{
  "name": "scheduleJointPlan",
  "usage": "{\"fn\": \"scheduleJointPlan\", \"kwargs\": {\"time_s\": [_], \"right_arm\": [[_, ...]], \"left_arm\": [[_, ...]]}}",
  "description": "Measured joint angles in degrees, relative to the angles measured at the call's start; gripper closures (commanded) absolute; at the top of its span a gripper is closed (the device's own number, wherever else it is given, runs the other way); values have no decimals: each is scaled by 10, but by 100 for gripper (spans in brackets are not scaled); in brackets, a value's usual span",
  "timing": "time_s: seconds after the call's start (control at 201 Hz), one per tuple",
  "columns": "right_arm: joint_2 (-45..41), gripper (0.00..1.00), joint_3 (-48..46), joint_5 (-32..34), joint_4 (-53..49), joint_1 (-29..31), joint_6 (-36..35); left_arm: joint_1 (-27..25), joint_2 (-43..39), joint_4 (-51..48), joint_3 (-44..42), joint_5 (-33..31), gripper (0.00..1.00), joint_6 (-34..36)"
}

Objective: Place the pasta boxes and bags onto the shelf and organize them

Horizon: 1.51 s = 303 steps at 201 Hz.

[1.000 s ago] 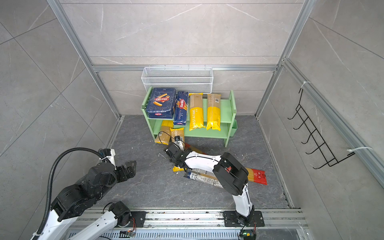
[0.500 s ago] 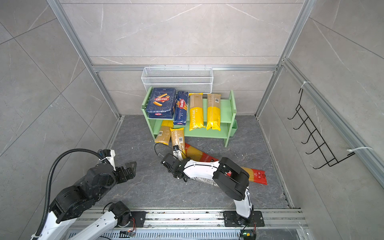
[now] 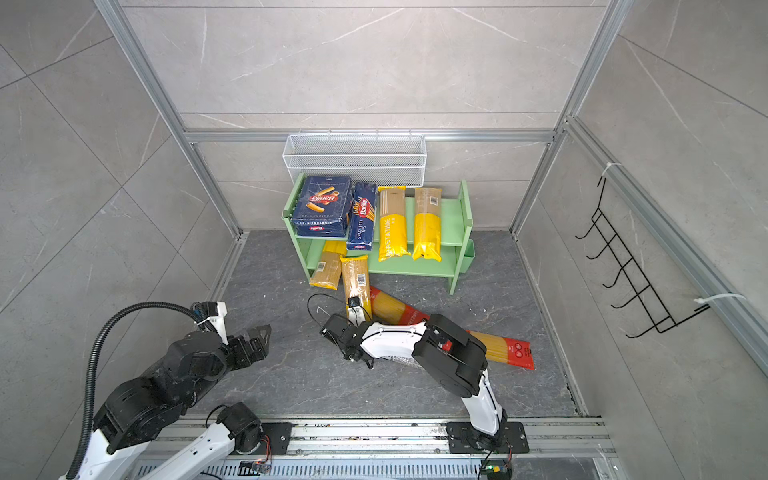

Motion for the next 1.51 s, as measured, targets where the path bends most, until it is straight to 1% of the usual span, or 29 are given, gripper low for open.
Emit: {"fn": "scheduleJointPlan", "kwargs": {"time_s": [0.129,0.174,0.254,0.274,0.339,0.403,0.603,0.677,0.812,0.891,1.27,1.509], "right_arm": [[4,6,2,0,0,0,0],[7,9,4,0,-1,0,0],[10,23,9,0,-4,0,4],[10,27,9,-1,-4,0,3],[10,48,10,-4,-6,1,5],[10,59,10,-2,-9,2,9],[9,82,11,4,-10,4,12],[9,88,11,4,-10,4,12],[8,97,11,4,-10,4,12],[6,100,11,2,-10,4,12],[-14,100,11,-19,-44,7,7],[-19,100,18,-20,-65,7,-1]], "left_arm": [[0,-5,-2,0,0,1,0],[0,-7,-3,0,0,1,0],[0,-8,-5,0,0,1,0],[0,-9,-7,0,0,1,0],[0,-10,-11,0,0,1,0],[0,-11,-13,0,0,1,0],[0,-11,-13,0,0,1,0],[0,-11,-14,0,0,1,0],[0,-11,-15,0,0,1,0],[0,-11,-15,0,-1,1,0],[0,-10,-15,4,-3,1,0],[0,-9,-15,10,-5,1,1]]}}
